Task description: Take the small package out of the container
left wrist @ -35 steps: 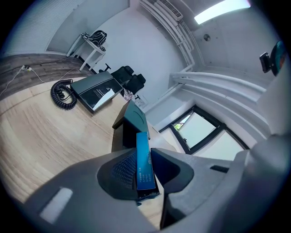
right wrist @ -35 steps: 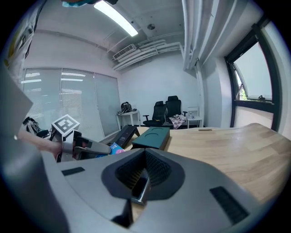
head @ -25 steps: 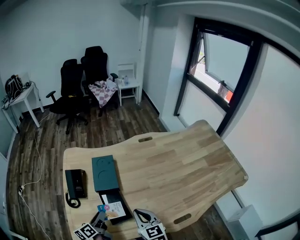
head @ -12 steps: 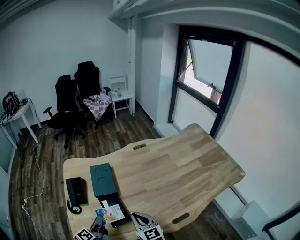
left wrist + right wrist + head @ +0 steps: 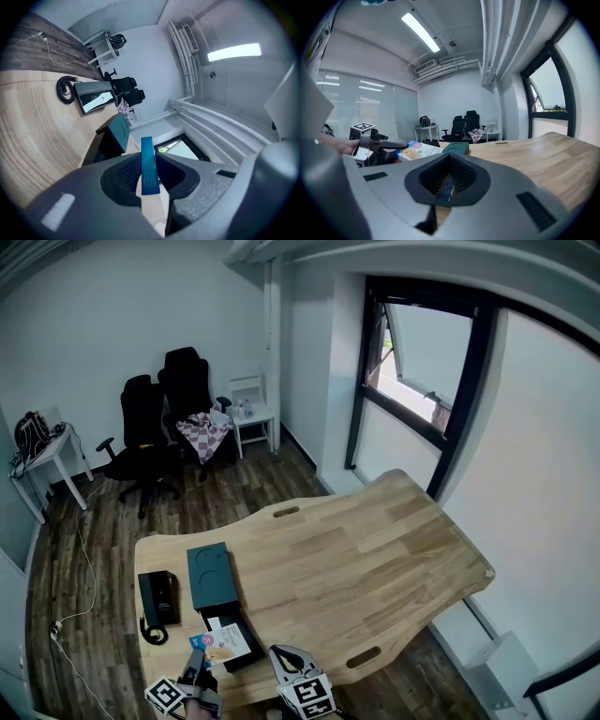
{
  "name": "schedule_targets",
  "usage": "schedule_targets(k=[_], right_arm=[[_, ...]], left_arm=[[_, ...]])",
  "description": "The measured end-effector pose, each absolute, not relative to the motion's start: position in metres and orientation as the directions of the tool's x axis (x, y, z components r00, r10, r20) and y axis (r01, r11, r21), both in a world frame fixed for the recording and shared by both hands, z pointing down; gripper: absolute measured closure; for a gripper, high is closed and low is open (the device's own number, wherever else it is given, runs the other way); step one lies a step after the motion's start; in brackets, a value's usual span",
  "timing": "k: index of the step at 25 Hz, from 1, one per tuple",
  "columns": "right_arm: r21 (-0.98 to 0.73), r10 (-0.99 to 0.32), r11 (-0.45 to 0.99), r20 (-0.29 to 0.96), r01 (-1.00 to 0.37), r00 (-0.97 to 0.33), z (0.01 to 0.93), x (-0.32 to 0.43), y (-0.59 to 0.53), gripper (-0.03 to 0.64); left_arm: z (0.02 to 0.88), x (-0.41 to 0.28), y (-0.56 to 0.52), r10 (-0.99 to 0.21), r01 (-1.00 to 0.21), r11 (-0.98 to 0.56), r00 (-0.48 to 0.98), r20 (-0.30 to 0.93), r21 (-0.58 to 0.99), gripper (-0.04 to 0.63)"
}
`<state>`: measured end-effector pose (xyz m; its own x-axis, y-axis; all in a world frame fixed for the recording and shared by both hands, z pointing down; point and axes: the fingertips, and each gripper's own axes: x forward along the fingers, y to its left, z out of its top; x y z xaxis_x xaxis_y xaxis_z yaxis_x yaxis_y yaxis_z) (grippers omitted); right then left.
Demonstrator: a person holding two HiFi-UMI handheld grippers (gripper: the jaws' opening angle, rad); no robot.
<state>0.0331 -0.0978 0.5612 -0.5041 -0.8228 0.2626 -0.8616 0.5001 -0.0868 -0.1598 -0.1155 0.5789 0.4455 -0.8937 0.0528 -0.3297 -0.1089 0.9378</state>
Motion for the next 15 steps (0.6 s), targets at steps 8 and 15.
schedule_targets(k=[8, 15], right_arm=[[-0.084, -0.833, 0.493, 0.242, -0.866, -0.498, 0.554, 0.039, -0.094, 0.612], [-0.096, -0.837, 0.491, 0.224, -0.866, -0.499, 0.551, 0.043, -0.097, 0.612]], left_arm=[[0.574, -0.164, -0.109, -0.902, -0.319, -0.121, 0.43, 0.03, 0.94, 0.5], [0.573, -0.162, -0.108, -0.899, -0.319, -0.135, 0.437, 0.019, 0.938, 0.5]])
